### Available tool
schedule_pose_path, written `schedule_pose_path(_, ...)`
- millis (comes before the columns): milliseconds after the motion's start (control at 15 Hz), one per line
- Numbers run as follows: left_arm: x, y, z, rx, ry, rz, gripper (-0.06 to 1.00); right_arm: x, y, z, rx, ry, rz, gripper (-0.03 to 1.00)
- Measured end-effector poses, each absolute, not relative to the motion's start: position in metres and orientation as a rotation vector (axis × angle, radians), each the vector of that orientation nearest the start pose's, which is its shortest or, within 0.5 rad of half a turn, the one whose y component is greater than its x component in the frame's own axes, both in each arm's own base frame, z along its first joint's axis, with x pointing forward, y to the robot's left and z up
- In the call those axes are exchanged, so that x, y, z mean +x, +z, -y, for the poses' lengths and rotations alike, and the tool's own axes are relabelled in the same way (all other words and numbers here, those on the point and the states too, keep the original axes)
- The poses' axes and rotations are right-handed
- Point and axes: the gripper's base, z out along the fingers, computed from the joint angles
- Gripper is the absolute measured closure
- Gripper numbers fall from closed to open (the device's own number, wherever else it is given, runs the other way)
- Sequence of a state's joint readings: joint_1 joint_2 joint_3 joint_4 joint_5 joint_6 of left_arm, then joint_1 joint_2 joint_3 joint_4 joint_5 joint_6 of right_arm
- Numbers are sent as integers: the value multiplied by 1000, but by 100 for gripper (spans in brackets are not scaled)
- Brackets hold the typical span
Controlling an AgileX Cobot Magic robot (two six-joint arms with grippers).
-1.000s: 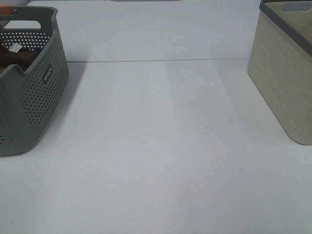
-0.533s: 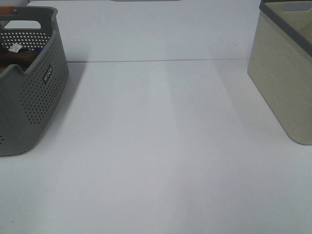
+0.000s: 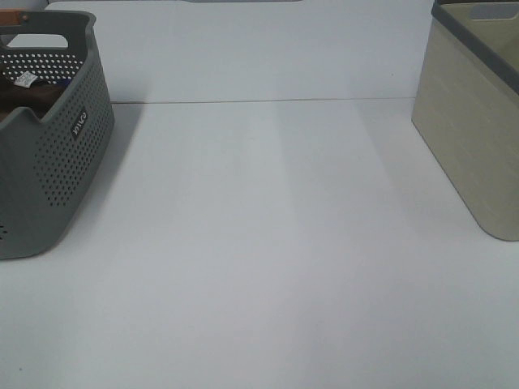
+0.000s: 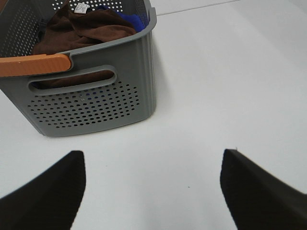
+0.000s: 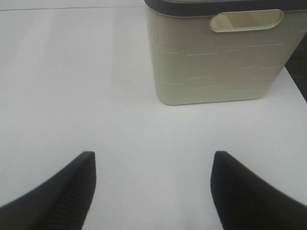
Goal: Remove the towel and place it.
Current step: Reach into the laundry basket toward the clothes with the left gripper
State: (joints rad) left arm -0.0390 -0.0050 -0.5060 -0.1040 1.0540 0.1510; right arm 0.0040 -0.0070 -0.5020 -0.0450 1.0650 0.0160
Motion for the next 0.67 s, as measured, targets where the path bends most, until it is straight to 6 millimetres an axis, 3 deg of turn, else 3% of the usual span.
schedule_pose_path(667, -7, 280, 8, 197, -52, -2013, 20, -6, 278, 4, 15, -41, -2039, 32)
